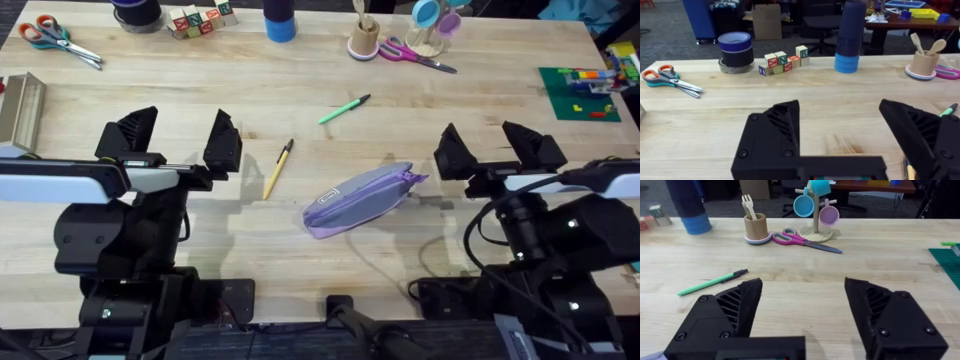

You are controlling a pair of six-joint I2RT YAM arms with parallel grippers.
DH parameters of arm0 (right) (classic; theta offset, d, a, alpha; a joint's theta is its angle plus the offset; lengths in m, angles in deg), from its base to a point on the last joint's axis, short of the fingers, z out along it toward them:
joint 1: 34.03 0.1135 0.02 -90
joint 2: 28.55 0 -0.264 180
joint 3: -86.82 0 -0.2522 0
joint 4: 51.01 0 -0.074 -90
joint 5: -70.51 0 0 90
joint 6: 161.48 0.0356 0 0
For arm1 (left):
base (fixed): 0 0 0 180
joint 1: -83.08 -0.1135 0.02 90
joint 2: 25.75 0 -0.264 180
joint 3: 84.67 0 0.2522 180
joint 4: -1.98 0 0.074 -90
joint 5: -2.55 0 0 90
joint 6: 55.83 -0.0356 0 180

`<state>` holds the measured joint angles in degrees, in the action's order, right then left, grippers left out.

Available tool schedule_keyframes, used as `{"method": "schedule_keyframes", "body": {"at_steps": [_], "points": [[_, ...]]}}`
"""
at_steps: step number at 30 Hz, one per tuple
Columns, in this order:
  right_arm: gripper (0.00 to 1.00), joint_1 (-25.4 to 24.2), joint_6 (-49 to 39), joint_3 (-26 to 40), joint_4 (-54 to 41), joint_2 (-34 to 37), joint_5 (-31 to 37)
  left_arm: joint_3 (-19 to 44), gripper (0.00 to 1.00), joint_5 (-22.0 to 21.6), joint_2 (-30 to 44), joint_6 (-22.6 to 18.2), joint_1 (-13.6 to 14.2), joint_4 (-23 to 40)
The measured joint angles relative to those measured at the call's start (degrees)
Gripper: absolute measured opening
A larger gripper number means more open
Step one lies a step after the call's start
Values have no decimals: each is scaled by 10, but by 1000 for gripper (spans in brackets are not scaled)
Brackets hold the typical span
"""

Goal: Unzip the bag, pick up the pens from the table one at a time and place them inside, then zip the bag closed.

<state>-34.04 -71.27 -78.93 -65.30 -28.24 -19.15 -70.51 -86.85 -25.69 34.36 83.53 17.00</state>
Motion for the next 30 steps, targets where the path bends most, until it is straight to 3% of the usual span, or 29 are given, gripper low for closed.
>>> {"method": "schedule_keyframes", "body": {"at_steps": [19, 22, 25, 30], "points": [[996, 0, 17, 2, -9, 0, 0, 2, 993, -20, 0, -6, 0, -1], [996, 0, 30, 22, -57, 2, -1, 29, 993, -21, 3, -14, 0, 73], [996, 1, 36, 83, -194, 23, -1, 101, 993, -21, 28, -24, 0, 168], [996, 1, 41, 230, -343, 117, -2, 283, 993, -6, 112, -32, 0, 319]]}}
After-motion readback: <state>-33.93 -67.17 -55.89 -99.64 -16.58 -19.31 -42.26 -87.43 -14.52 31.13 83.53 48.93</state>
